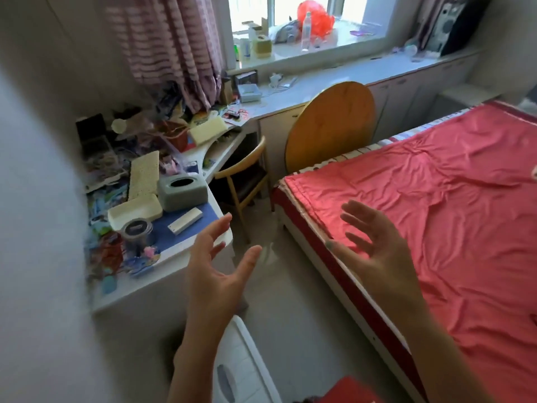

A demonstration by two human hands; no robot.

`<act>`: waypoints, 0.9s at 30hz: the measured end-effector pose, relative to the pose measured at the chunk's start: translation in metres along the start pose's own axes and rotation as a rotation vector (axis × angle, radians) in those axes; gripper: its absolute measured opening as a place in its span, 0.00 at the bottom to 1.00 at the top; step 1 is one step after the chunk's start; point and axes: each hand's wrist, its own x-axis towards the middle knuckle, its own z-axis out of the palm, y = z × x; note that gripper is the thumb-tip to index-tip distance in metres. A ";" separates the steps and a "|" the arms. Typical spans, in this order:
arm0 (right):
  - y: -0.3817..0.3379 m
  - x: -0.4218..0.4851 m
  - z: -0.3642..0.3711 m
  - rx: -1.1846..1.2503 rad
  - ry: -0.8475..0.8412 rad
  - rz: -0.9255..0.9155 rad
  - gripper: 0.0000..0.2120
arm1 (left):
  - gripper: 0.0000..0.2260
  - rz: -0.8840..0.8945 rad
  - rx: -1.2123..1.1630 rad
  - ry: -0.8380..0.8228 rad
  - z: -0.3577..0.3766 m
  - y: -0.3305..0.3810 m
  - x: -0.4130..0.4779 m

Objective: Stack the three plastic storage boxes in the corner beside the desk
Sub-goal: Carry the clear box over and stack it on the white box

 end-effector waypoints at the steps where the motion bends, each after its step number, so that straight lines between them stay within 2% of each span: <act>1: -0.002 -0.004 -0.007 -0.006 0.044 0.000 0.30 | 0.27 0.027 -0.005 -0.034 0.005 0.001 0.004; 7: -0.014 -0.051 -0.049 -0.036 0.304 0.052 0.33 | 0.27 0.160 -0.115 -0.243 0.031 0.009 0.009; 12: -0.026 -0.113 -0.061 -0.091 0.508 0.125 0.31 | 0.27 0.212 -0.193 -0.461 0.052 0.015 -0.011; 18: -0.033 -0.176 -0.061 -0.152 0.650 0.195 0.32 | 0.28 0.215 -0.296 -0.666 0.065 0.022 -0.044; 27: -0.053 -0.242 -0.063 -0.237 0.850 0.231 0.32 | 0.27 0.210 -0.392 -0.868 0.078 0.045 -0.077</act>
